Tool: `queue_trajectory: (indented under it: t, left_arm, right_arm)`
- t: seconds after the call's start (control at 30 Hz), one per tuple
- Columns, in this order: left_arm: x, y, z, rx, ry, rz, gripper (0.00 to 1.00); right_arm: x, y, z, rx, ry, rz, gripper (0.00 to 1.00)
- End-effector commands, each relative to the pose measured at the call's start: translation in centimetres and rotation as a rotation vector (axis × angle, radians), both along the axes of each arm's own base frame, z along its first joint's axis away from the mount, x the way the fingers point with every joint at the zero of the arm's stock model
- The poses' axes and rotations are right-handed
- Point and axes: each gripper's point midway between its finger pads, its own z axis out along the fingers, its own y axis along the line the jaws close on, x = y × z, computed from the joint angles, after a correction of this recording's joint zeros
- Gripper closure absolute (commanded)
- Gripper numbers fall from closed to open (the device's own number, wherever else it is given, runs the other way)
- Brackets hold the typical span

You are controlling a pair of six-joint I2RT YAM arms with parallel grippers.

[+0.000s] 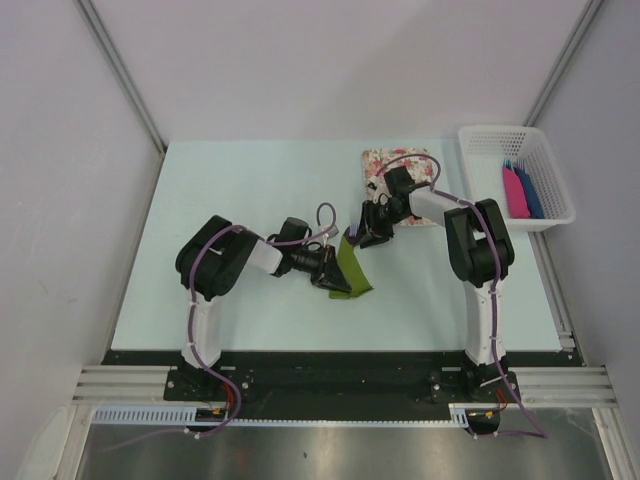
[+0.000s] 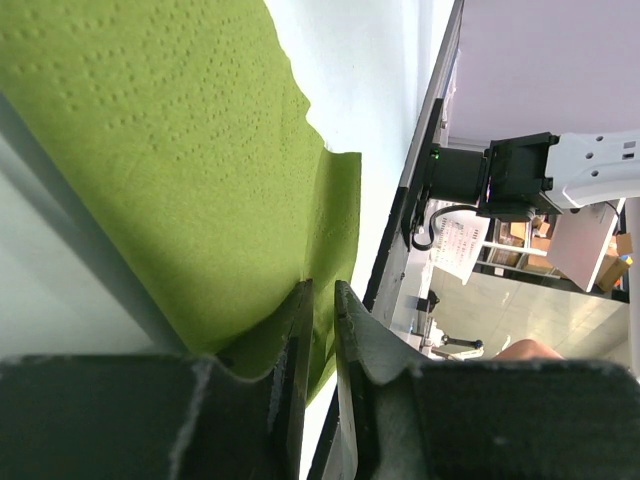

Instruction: Place the utensils on the paper napkin and roll it up

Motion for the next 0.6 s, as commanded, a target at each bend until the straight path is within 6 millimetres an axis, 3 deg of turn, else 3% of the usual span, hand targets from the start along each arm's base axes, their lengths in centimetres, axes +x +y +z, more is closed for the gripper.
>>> queue_trajectory:
  t: [0.0, 0.33, 0.57]
  left_arm:
    - [0.3, 1.0, -3.1, 0.093, 0.014, 0.052, 0.78]
    - [0.4, 0.9, -3.1, 0.093, 0.011, 0.057, 0.78]
    - [0.4, 1.0, -3.2, 0.096, 0.010, 0.060, 0.78]
  right_arm:
    - [0.0, 0.2, -2.0, -0.040, 0.014, 0.013, 0.62]
    - [-1.1, 0.5, -1.1, 0.074, 0.074, 0.002, 0.50]
    - [-2.2, 0.5, -2.2, -0.036, 0.066, 0.025, 0.60]
